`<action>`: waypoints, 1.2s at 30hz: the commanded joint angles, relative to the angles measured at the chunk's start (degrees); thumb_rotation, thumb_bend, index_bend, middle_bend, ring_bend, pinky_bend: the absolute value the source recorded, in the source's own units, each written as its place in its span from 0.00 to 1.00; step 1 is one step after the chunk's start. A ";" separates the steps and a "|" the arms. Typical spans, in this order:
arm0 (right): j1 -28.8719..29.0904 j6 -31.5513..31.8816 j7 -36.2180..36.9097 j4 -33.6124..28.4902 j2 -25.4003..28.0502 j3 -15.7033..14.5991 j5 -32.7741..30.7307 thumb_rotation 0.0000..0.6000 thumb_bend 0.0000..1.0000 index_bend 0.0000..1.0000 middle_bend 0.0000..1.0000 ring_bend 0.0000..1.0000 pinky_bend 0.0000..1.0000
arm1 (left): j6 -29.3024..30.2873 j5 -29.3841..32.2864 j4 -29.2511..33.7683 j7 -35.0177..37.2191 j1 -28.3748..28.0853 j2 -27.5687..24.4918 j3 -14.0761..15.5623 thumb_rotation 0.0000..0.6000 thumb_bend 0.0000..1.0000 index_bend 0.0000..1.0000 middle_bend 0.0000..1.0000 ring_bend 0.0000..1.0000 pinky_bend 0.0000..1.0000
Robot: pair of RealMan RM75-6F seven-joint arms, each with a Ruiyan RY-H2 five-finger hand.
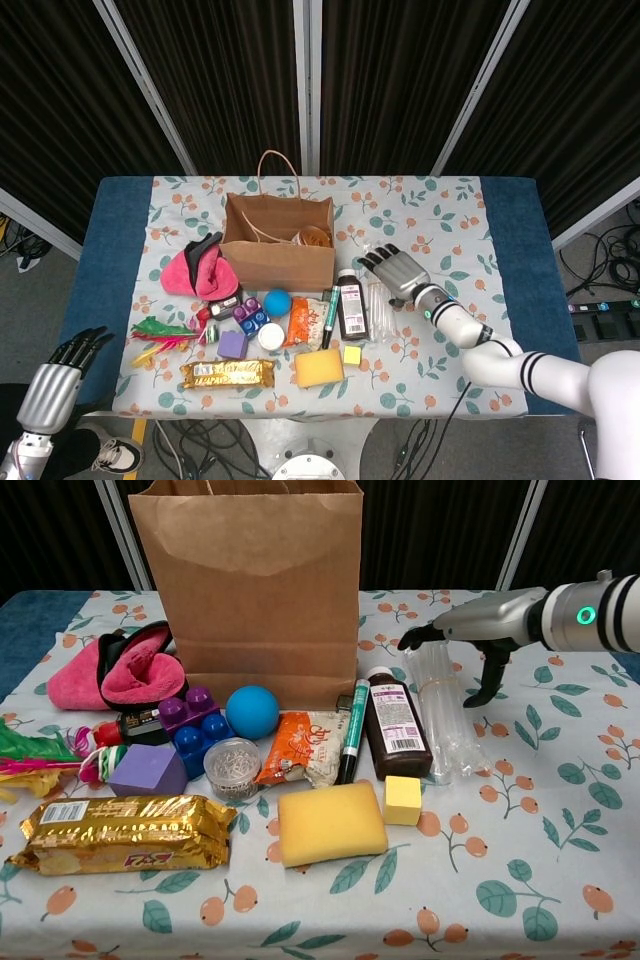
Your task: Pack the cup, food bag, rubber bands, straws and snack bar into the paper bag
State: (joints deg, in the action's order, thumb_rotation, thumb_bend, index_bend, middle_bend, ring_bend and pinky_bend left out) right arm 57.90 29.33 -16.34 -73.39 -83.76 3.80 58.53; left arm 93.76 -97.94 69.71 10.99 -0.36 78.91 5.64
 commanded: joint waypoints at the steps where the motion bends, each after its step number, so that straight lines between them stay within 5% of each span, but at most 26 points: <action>1: 0.70 -0.87 0.59 0.49 -0.51 0.02 0.26 1.00 0.17 0.00 0.06 0.00 0.02 | 0.02 0.01 -0.02 -0.01 0.02 -0.01 0.00 1.00 0.09 0.22 0.23 0.15 0.24; 11: 1.35 -0.93 -2.78 -4.29 5.51 -3.74 -5.27 1.00 0.17 0.00 0.08 0.00 0.03 | -0.23 -0.10 0.43 0.15 0.00 -0.25 0.25 1.00 0.09 0.22 0.23 0.15 0.24; 25: 1.16 4.64 -9.21 -21.88 20.48 -12.72 -14.57 1.00 0.16 0.00 0.13 0.00 0.08 | -0.04 -0.68 1.12 -0.03 0.04 -0.60 0.62 1.00 0.09 0.22 0.23 0.15 0.25; 29: 0.43 7.84 -9.65 -25.65 23.12 -12.97 -13.34 1.00 0.15 0.00 0.13 0.00 0.08 | -0.03 -0.83 1.20 -0.04 -0.02 -0.53 0.65 1.00 0.09 0.22 0.23 0.15 0.25; 36: -3.26 16.41 -8.84 -24.98 22.48 -10.04 -1.77 1.00 0.10 0.00 0.12 0.00 0.08 | 0.30 -0.87 0.94 -0.20 0.06 -0.36 0.52 1.00 0.09 0.22 0.23 0.15 0.25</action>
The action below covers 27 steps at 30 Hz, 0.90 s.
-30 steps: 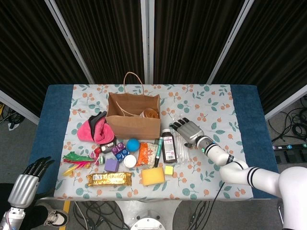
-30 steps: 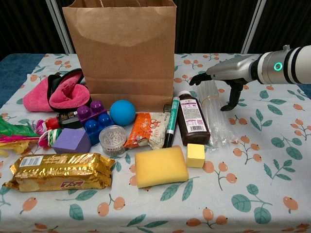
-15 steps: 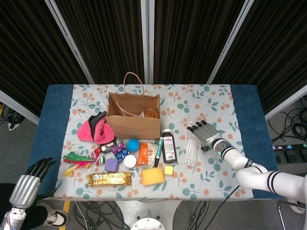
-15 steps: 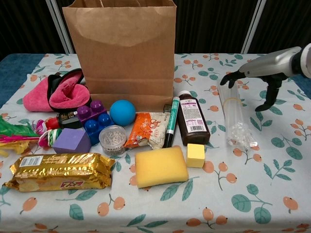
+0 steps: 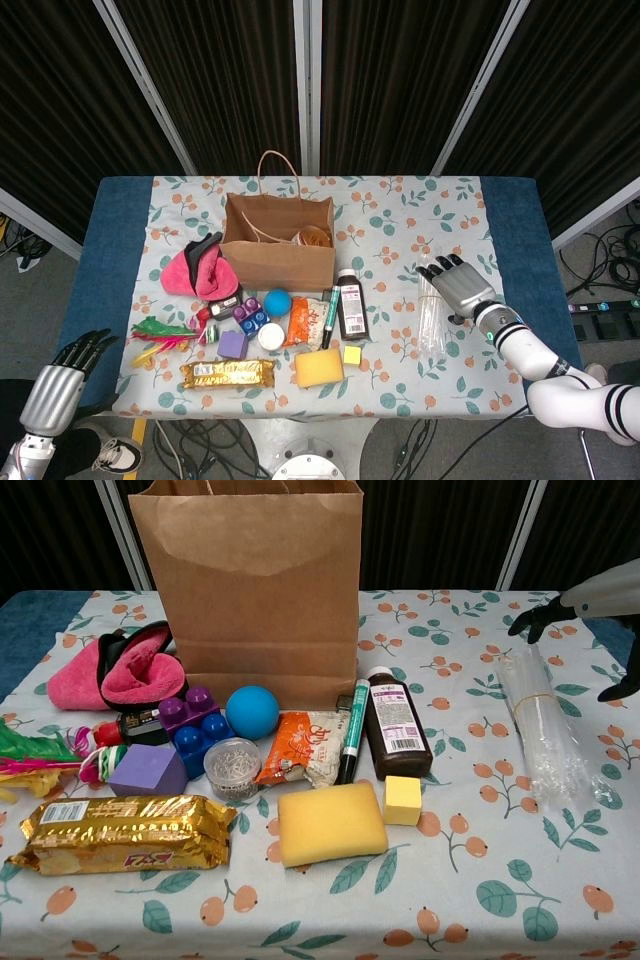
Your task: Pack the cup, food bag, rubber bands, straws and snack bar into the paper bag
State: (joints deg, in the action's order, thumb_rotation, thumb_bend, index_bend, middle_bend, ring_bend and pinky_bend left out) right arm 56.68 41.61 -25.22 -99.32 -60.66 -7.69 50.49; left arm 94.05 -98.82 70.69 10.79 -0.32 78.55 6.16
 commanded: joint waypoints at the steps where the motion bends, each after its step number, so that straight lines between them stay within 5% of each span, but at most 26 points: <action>1: -2.20 4.57 -0.29 1.52 -0.89 1.57 7.55 1.00 0.10 0.00 0.11 0.00 0.08 | 0.01 0.04 -0.05 -0.01 0.03 0.00 -0.01 1.00 0.09 0.22 0.23 0.15 0.25; 8: -0.82 5.74 -11.91 2.70 -0.30 0.52 11.64 1.00 0.11 0.00 0.11 0.00 0.08 | -0.11 0.20 0.14 0.10 -0.03 -0.04 -0.12 1.00 0.09 0.22 0.23 0.15 0.25; 16: -0.28 4.76 -26.23 1.48 3.12 -4.17 15.23 1.00 0.11 0.00 0.13 0.00 0.09 | -0.29 0.28 0.41 0.19 -0.08 0.06 -0.12 1.00 0.09 0.22 0.23 0.15 0.25; 22: -3.69 5.12 -17.13 7.15 1.02 -5.87 27.76 1.00 0.09 0.00 0.14 0.00 0.09 | -0.19 0.42 0.26 0.15 -0.08 0.14 -0.31 1.00 0.09 0.22 0.23 0.15 0.25; 27: -7.31 13.23 5.06 21.00 -4.56 -7.85 44.23 1.00 0.05 0.00 0.15 0.00 0.11 | 0.22 0.35 -0.14 -0.05 0.02 0.34 -0.45 1.00 0.09 0.22 0.23 0.15 0.25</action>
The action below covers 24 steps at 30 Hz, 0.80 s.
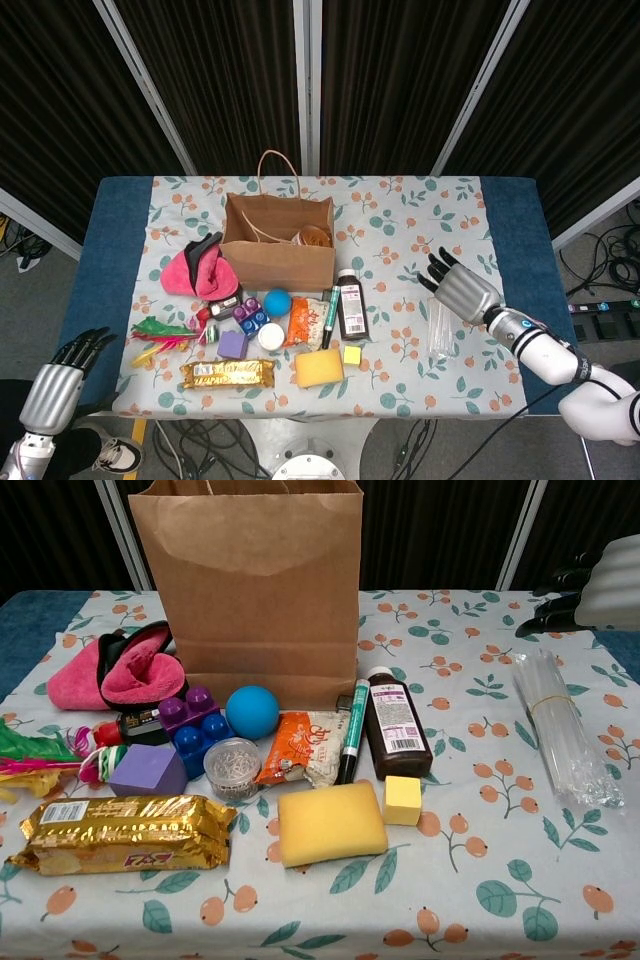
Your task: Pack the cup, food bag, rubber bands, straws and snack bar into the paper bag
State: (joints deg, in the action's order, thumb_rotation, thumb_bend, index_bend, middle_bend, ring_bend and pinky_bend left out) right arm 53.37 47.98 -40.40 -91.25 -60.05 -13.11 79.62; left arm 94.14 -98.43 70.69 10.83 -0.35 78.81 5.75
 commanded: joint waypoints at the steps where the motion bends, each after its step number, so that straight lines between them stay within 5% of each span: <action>1: -4.59 8.29 24.18 15.80 -6.49 -2.68 16.75 1.00 0.05 0.01 0.15 0.00 0.11 | 0.17 -0.05 -0.28 -0.20 0.06 0.14 -0.06 1.00 0.09 0.22 0.23 0.15 0.25; 9: -5.99 9.94 38.88 31.33 -14.69 -3.89 23.14 1.00 0.04 0.02 0.16 0.00 0.12 | -0.02 0.46 -0.77 -1.40 0.14 0.52 -0.37 1.00 0.09 0.22 0.23 0.15 0.25; 24: -4.50 3.87 39.67 35.37 -18.56 -3.54 25.50 1.00 0.03 0.07 0.19 0.00 0.12 | -0.28 1.23 -1.04 -1.88 0.24 0.65 -0.77 1.00 0.09 0.22 0.23 0.15 0.25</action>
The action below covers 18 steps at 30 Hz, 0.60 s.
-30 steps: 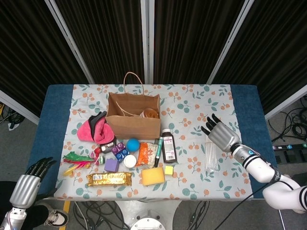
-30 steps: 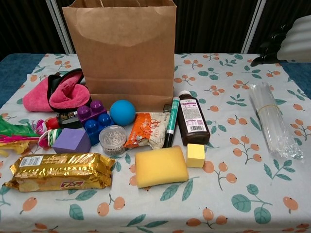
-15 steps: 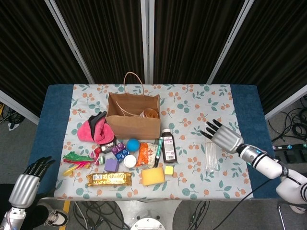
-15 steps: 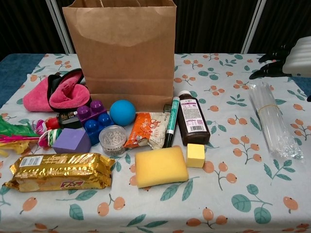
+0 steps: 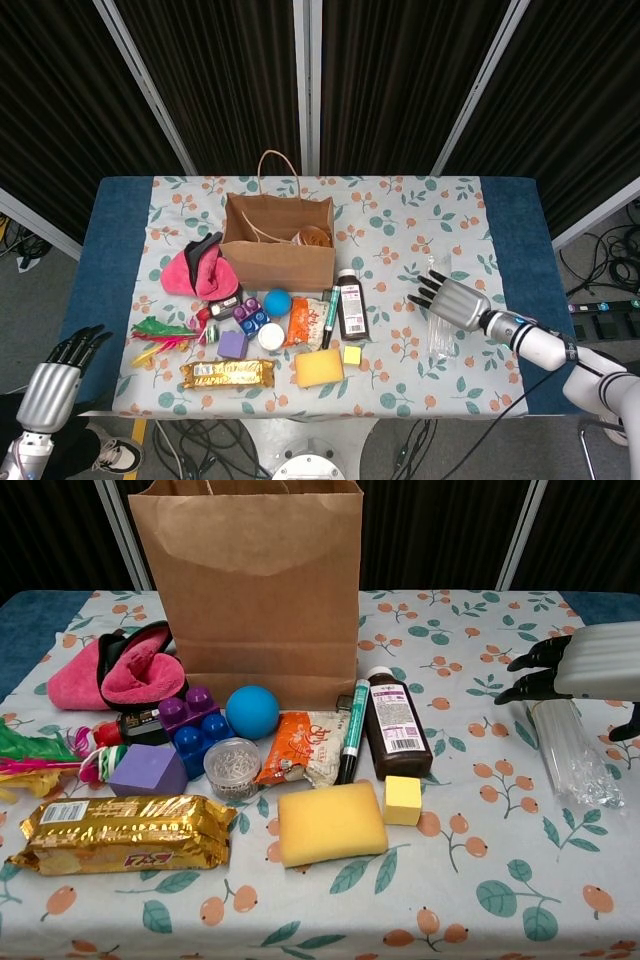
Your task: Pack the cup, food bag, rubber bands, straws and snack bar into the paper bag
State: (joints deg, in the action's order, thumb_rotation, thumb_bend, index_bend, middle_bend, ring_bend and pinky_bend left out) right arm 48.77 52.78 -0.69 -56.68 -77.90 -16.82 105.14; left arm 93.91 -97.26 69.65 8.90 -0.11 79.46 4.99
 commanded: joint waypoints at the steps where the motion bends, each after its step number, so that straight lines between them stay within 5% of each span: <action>1: 0.03 -1.23 0.00 1.06 -1.01 0.25 -0.12 1.00 0.03 0.09 0.20 0.01 0.13 | -0.07 0.07 -0.01 0.01 -0.01 0.01 -0.03 1.00 0.09 0.22 0.23 0.15 0.24; 8: -0.56 -0.96 -0.68 3.02 -3.13 1.27 -0.16 1.00 0.05 0.28 0.30 0.13 0.18 | -0.29 0.40 0.08 -0.03 -0.04 0.02 -0.19 1.00 0.09 0.23 0.23 0.15 0.25; 13: -1.46 1.33 -1.06 4.48 -4.30 2.34 -0.16 1.00 0.11 0.53 0.47 0.32 0.34 | -0.39 0.49 0.16 -0.06 -0.03 -0.01 -0.20 1.00 0.09 0.23 0.23 0.15 0.25; 18: -2.05 2.43 -1.16 5.12 -4.86 2.81 -0.11 1.00 0.17 0.66 0.55 0.42 0.43 | -0.27 0.51 0.16 -0.13 0.08 -0.04 -0.19 1.00 0.09 0.23 0.23 0.15 0.25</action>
State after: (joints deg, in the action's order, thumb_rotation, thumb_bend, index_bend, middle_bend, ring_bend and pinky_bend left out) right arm 46.80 55.08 -1.83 -51.58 -82.73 -14.09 105.03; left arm 93.63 -96.74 69.82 8.76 -0.05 79.43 4.79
